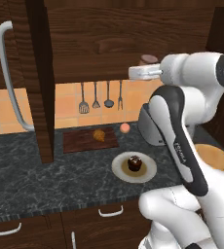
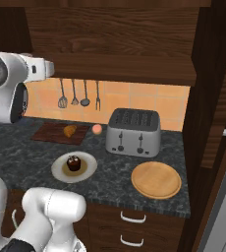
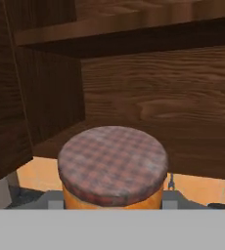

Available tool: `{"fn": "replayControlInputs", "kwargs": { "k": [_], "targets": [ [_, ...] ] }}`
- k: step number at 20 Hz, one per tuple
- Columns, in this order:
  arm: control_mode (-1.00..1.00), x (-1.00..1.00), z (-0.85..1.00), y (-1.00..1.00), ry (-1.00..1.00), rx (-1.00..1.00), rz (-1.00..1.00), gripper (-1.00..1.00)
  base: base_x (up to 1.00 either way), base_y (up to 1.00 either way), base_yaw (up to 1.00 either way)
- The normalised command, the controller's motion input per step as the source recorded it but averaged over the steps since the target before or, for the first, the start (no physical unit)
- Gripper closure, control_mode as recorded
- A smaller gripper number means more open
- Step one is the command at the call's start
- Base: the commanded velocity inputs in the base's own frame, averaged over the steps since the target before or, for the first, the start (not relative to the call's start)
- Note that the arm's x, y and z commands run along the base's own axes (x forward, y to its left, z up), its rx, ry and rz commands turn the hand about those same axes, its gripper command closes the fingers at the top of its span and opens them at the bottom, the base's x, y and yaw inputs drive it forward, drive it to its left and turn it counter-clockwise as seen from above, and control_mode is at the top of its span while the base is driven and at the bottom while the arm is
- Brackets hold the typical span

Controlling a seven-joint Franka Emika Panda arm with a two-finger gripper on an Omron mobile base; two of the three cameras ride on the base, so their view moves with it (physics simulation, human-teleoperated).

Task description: From the different types of pastries on the counter, select a croissant and place it on the cutting board. Then retrieve a jar of jam from the cabinet and place it alongside the croissant on the cutting board.

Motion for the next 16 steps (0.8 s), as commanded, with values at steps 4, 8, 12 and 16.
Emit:
{"fn": "replayControlInputs", "kwargs": {
  "k": [4, 8, 12, 16],
  "targets": [
    [-1.00, -0.98, -0.21, -0.11, 0.03, 0.00, -0.25, 1.00, 0.00, 0.00, 0.00],
    [-1.00, -0.96, -0.26, -0.24, 0.02, 0.00, -0.22, 1.00, 0.00, 0.00, 0.00],
    [-1.00, -0.43, -0.51, -0.19, 0.00, 0.00, -0.08, 1.00, 0.00, 0.00, 0.00],
    [-1.00, -0.01, -0.74, -0.03, 0.00, -0.03, 0.00, 1.00, 0.00, 0.00, 0.00]
  ]
}}
